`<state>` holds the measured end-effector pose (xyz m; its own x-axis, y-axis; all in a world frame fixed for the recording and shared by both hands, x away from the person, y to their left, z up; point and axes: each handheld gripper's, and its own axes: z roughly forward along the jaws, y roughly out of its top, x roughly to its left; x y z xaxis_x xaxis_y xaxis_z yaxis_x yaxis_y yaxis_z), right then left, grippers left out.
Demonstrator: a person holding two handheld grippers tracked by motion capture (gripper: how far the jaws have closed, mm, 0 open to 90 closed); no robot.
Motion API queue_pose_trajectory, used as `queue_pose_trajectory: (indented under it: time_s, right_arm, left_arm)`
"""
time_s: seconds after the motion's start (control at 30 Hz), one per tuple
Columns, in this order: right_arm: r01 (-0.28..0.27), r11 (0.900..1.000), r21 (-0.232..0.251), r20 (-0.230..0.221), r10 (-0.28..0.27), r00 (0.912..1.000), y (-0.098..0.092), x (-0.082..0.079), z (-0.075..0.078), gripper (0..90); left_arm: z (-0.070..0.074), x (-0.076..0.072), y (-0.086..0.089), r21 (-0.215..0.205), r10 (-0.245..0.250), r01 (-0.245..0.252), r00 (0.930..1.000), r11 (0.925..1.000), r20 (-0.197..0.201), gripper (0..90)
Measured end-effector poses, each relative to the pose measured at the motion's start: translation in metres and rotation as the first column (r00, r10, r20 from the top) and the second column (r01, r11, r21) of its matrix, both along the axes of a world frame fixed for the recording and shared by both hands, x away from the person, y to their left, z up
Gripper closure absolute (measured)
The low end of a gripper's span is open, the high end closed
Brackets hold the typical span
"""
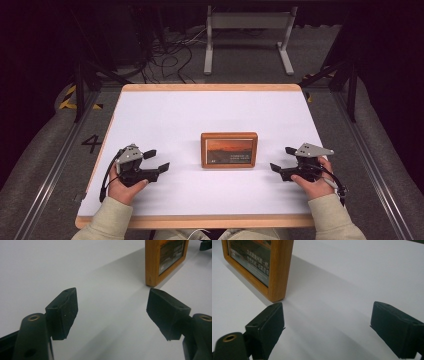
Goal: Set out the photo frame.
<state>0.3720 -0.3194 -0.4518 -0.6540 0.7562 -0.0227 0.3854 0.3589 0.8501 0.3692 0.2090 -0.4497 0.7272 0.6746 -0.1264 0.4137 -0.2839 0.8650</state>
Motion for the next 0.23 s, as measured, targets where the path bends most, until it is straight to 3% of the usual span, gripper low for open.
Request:
queue_pose_trajectory:
  time_s: [0.23]
  right_arm:
    - [0.001, 1.000, 0.000, -0.003, -0.001, 1.0000, 0.0006, 0.0006, 0.0013, 12.2]
  left_arm:
    - [-0.0005, 0.0006, 0.0006, 0.004, 0.000, 0.000, 1.0000, 1.0000, 0.001, 25.9]
